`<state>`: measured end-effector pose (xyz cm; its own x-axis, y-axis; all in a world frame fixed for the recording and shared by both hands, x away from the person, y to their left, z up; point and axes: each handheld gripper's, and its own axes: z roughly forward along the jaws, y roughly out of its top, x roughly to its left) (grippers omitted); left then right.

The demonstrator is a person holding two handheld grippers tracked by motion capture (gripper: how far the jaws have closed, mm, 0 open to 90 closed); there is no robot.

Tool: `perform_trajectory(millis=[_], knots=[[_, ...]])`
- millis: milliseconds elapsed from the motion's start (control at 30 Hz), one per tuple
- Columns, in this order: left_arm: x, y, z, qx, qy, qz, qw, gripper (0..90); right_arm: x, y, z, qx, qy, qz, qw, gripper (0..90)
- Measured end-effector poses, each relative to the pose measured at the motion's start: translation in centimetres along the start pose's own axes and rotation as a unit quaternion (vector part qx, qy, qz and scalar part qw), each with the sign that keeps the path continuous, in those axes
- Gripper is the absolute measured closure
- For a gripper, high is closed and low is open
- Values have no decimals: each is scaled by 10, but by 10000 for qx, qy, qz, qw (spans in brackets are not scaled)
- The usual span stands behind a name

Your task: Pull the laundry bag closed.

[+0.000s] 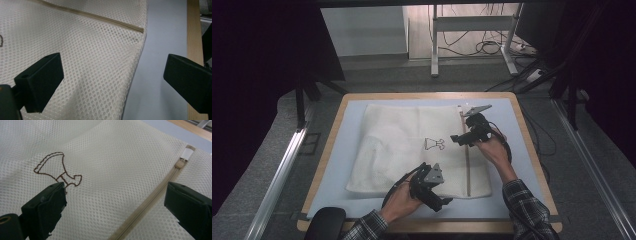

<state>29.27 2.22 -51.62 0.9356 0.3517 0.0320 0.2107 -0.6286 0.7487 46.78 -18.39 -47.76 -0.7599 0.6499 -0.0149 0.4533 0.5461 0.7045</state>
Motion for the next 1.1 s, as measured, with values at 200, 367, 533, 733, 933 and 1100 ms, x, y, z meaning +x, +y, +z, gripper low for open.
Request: perform_trajectory(millis=[200,367,533,733,933,1100], knots=[[5,-3,-6,-123,-51,-134,9998,19,5,-3,-7,-57,95,27,9999,9],[10,-3,-12,-313,-99,-368,9988,22,8,-7,-12,-82,147,47,9998,0],[14,-5,-17,-292,3,-293,9991,16,12,-11,-19,-131,146,109,9997,0],[16,-6,-22,-292,19,-394,9988,17,15,-15,-26,-168,196,162,9995,0],[19,-6,-29,-281,113,-375,9988,17,21,-19,-32,-214,212,159,9994,0],[23,-9,-33,-291,206,-382,9986,16,28,-25,-36,-229,182,113,9995,0]])
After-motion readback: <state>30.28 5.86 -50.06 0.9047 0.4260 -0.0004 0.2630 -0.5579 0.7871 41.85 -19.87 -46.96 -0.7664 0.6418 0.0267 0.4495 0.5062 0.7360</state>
